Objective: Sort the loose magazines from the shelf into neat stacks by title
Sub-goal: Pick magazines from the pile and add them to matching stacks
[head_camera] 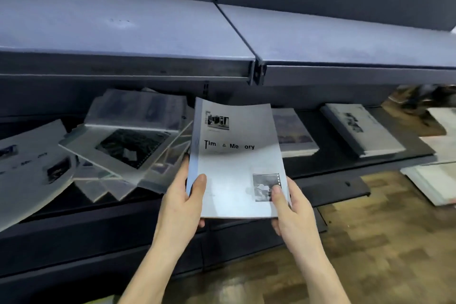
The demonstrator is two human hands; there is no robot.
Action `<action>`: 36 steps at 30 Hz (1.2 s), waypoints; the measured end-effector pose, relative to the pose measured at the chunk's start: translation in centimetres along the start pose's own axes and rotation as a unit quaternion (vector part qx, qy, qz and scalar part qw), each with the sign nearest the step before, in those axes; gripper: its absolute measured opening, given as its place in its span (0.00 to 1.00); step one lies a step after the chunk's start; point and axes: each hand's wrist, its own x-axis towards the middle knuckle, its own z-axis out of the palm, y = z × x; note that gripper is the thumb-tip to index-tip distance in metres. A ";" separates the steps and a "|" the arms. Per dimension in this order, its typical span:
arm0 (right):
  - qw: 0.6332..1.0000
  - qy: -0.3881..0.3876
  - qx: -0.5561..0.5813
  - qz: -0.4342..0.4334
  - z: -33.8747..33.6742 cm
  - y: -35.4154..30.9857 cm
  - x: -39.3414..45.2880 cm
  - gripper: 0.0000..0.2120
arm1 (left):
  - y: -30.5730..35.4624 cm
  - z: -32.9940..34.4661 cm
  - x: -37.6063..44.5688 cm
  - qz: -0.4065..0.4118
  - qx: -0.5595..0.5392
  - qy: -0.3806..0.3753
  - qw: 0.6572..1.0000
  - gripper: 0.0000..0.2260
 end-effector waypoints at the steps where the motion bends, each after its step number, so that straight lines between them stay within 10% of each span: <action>1: 1.000 0.011 0.018 0.005 -0.8 0.0 -0.4 0.12 | 0.2 0.8 -0.1 0.002 0.001 -0.008 1.000 0.21; 36: 0.986 0.118 0.121 -0.004 -32.7 12.2 -2.6 0.17 | 2.7 34.5 -7.9 0.043 0.064 -0.114 0.991 0.19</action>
